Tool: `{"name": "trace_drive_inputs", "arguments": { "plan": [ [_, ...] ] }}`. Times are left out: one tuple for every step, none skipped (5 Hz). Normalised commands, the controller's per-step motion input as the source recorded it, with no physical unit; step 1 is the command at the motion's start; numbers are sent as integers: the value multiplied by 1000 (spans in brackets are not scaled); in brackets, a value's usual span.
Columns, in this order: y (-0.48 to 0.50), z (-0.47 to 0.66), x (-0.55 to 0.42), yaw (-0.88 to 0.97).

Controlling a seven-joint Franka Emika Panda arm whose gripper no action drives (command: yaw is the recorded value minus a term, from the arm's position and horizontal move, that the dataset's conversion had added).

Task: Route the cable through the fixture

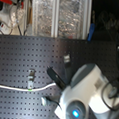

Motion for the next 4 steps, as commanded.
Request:
{"name": "trace_drive_inputs", "arguments": {
  "plan": [
    [20,0,13,0],
    [102,237,-149,660],
    [120,272,-160,914],
    [-5,54,-4,0]
  ]
}}
